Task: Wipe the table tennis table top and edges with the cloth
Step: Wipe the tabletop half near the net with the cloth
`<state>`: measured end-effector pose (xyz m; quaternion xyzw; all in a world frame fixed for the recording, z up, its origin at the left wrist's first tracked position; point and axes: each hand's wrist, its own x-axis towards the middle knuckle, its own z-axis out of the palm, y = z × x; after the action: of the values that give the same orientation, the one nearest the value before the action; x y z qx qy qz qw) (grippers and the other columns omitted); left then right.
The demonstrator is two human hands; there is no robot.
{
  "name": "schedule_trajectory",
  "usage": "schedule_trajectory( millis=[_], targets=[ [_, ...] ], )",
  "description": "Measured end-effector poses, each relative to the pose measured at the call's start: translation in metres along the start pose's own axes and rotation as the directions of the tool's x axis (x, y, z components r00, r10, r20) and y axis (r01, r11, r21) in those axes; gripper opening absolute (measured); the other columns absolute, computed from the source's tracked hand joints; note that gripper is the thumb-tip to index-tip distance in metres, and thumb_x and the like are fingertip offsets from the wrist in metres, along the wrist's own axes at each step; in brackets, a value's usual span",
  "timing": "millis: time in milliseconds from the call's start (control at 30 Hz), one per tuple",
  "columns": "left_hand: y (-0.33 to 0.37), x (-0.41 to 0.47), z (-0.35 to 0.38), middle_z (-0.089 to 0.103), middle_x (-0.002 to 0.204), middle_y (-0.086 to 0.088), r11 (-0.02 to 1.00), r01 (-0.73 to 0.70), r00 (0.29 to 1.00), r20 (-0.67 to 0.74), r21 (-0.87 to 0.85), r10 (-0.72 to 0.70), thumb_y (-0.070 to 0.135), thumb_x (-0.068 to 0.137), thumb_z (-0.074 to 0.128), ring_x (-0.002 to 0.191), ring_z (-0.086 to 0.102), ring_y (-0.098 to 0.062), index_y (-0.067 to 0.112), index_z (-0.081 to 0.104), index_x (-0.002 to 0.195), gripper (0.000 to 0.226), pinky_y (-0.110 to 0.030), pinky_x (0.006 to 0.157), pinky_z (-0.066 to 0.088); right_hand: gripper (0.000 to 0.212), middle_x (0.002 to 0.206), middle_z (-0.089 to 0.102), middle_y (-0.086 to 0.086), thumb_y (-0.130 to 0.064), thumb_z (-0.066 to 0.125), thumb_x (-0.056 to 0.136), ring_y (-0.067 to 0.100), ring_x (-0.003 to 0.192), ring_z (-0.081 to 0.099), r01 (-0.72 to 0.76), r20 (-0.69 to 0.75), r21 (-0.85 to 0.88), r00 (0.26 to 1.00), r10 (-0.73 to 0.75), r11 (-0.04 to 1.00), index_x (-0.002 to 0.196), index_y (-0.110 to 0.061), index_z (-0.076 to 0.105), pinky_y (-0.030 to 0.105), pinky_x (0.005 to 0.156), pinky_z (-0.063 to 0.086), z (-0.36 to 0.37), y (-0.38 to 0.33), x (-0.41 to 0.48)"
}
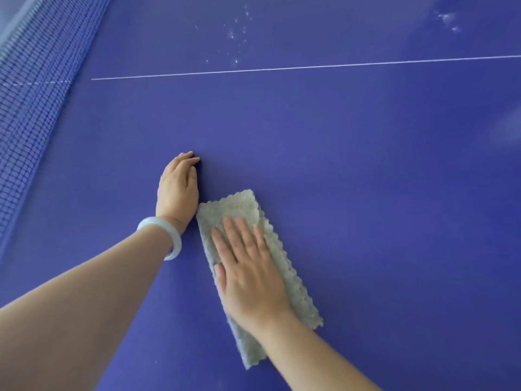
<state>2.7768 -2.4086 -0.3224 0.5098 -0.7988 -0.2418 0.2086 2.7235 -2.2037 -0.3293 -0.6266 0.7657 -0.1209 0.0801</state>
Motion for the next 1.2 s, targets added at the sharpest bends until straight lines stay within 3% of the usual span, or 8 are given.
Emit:
schedule_trajectory(
  millis=[100, 267, 400, 567, 733, 900, 1000, 1200],
  targets=[
    [0.017, -0.029, -0.003, 0.053, 0.141, -0.009, 0.999, -0.022, 1.0, -0.008, -0.029, 0.021, -0.001, 0.099, 0.04, 0.136, 0.043, -0.027, 0.005, 0.058, 0.132, 0.038, -0.025, 0.112, 0.027, 0.057, 0.164, 0.026, 0.007, -0.033, 0.029, 0.102, 0.027, 0.153, 0.018, -0.054, 0.013, -0.027, 0.998, 0.054, 0.998, 0.155, -0.015, 0.035, 0.05, 0.124, 0.015, -0.02, 0.062, -0.021],
    [0.058, -0.127, 0.031, 0.041, 0.152, -0.012, 0.942, -0.33, 0.929, 0.199, 0.063, 0.312, 0.008, 0.098, 0.045, 0.145, 0.033, -0.029, 0.005, 0.049, 0.142, 0.044, -0.041, 0.122, 0.02, 0.063, 0.164, 0.021, 0.012, -0.037, 0.014, 0.1, 0.029, 0.153, 0.017, -0.497, -0.076, -0.111, 0.868, 0.491, 0.861, 0.157, -0.013, 0.028, 0.051, 0.124, 0.014, -0.058, 0.186, -0.058],
    [0.064, -0.139, 0.042, 0.027, 0.161, -0.008, 0.932, -0.321, 0.937, 0.198, 0.171, 0.286, 0.011, 0.101, 0.038, 0.151, 0.017, -0.024, 0.009, 0.037, 0.151, 0.049, -0.036, 0.125, 0.006, 0.061, 0.164, 0.019, 0.019, -0.031, 0.02, 0.101, 0.037, 0.152, 0.016, -0.673, -0.166, -0.09, 0.737, 0.655, 0.735, 0.157, -0.008, 0.025, 0.054, 0.123, 0.009, -0.046, 0.153, -0.046],
    [0.061, -0.131, 0.029, 0.032, 0.159, -0.001, 0.97, -0.243, 0.942, 0.238, 0.0, 0.236, -0.002, 0.1, 0.033, 0.15, 0.019, -0.011, 0.011, 0.042, 0.148, 0.051, -0.024, 0.123, 0.005, 0.059, 0.164, 0.015, 0.021, -0.03, 0.025, 0.104, 0.037, 0.154, 0.009, -0.292, -0.087, -0.1, 0.955, 0.284, 0.951, 0.158, -0.005, 0.019, 0.055, 0.122, 0.014, -0.007, 0.03, -0.053],
    [0.061, -0.132, 0.03, 0.034, 0.158, -0.002, 0.97, -0.241, 0.951, 0.205, 0.023, 0.231, -0.007, 0.096, 0.034, 0.149, 0.022, -0.014, 0.009, 0.043, 0.147, 0.055, -0.024, 0.123, 0.007, 0.057, 0.161, 0.031, 0.011, -0.033, 0.029, 0.101, 0.03, 0.151, 0.025, -0.138, -0.007, -0.061, 0.99, 0.138, 0.989, 0.154, -0.011, 0.036, 0.052, 0.122, 0.02, -0.026, 0.085, -0.08],
    [0.06, -0.133, 0.037, 0.032, 0.159, -0.002, 0.962, -0.268, 0.952, 0.168, 0.047, 0.257, -0.009, 0.091, 0.032, 0.15, 0.02, -0.017, 0.008, 0.042, 0.148, 0.06, -0.028, 0.124, 0.006, 0.065, 0.162, 0.026, 0.02, -0.035, 0.016, 0.099, 0.037, 0.15, 0.022, -0.617, -0.144, -0.102, 0.785, 0.603, 0.78, 0.156, -0.006, 0.027, 0.058, 0.121, 0.016, -0.059, 0.193, -0.116],
    [0.061, -0.133, 0.038, 0.033, 0.158, -0.003, 0.963, -0.267, 0.954, 0.149, 0.03, 0.26, -0.011, 0.091, 0.033, 0.15, 0.021, -0.018, 0.008, 0.044, 0.146, 0.059, -0.026, 0.123, 0.004, 0.064, 0.16, 0.027, 0.025, -0.03, 0.022, 0.099, 0.042, 0.149, 0.022, -0.744, -0.189, -0.049, 0.662, 0.726, 0.666, 0.155, 0.0, 0.028, 0.06, 0.121, 0.013, -0.054, 0.147, -0.111],
    [0.048, -0.139, 0.004, 0.034, 0.157, 0.001, 0.973, -0.206, 0.945, 0.236, -0.108, 0.226, -0.011, 0.093, 0.03, 0.149, 0.02, -0.012, 0.013, 0.045, 0.145, 0.059, -0.005, 0.113, 0.007, 0.06, 0.165, 0.02, 0.014, -0.034, 0.019, 0.103, 0.03, 0.154, 0.014, -0.218, -0.043, -0.09, 0.976, 0.215, 0.972, 0.157, -0.008, 0.027, 0.051, 0.123, 0.013, 0.002, -0.018, -0.099]
  ],
)
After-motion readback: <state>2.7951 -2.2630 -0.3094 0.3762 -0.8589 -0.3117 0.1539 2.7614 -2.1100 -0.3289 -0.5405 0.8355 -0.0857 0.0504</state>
